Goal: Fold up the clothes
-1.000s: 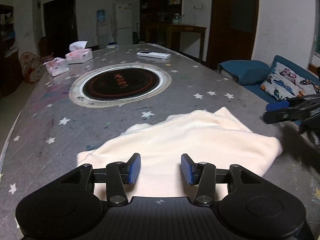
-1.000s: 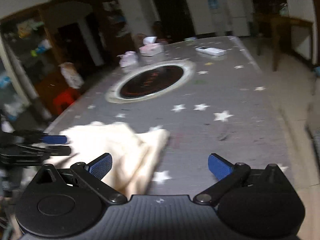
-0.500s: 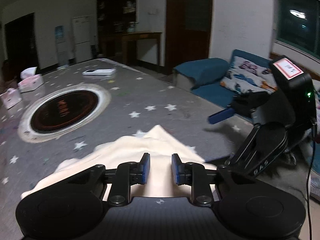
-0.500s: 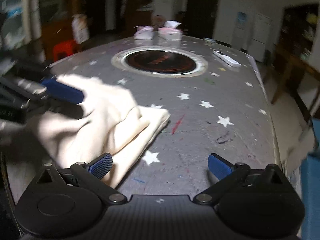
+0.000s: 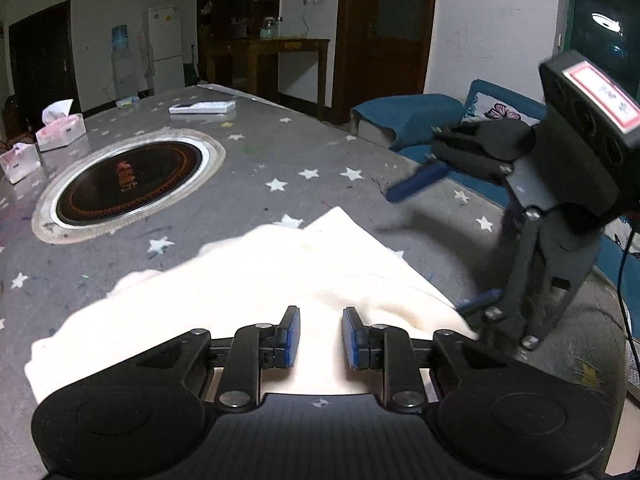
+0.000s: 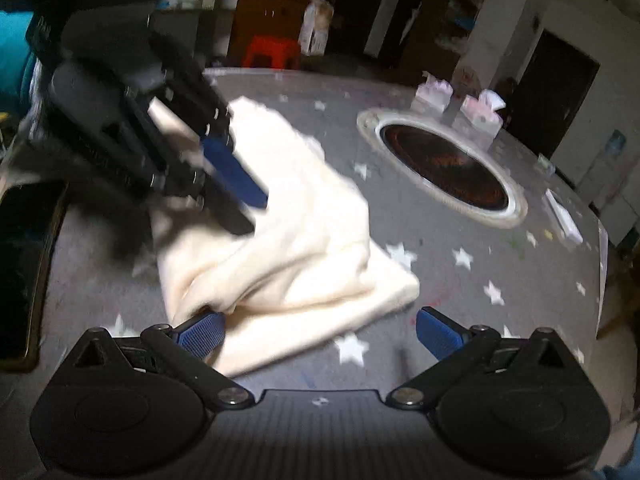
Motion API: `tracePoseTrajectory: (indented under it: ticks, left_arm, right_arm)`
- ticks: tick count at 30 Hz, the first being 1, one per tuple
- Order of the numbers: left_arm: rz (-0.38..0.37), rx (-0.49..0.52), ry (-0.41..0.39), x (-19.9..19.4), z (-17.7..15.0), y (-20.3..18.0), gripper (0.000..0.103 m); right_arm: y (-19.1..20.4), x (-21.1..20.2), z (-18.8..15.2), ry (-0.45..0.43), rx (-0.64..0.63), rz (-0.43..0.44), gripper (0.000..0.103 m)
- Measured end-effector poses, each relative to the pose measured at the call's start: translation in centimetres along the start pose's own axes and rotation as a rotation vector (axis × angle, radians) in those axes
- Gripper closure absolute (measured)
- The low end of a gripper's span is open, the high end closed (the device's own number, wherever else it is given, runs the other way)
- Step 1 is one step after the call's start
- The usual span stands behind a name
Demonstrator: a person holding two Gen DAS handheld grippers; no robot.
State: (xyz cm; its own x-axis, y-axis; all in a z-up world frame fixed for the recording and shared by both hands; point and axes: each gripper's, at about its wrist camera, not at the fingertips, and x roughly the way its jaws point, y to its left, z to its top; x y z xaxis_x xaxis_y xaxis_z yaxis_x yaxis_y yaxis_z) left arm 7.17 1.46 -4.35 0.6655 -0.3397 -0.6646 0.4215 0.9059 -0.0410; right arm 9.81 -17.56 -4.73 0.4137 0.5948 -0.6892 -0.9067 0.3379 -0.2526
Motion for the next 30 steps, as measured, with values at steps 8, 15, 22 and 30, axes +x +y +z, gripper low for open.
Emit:
tracePoseTrajectory:
  ticks: [8, 15, 22, 30]
  left_arm:
    - [0.016, 0.048, 0.003, 0.0, 0.1, -0.7, 0.078]
    - [0.011, 0.080, -0.048, -0.9, 0.8, -1.7, 0.078]
    - [0.029, 0.081, -0.040, -1.3, 0.4, -1.7, 0.078]
    - [0.041, 0.073, -0.015, -1.9, -0.9, -1.3, 0.078]
  right_arm:
    - [-3.7, -1.3, -0.5, -0.166, 0.299, -0.082, 0.000]
    - [-6.8, -2.8, -2.4, -0.134, 0.594, 0.050, 0.012]
    - [-7.3, -1.3, -4.2, -0.133, 0.904, 0.365, 0.050]
    - [-7.5, 1.3, -5.3, -0.068, 1.064, 0.374, 0.062]
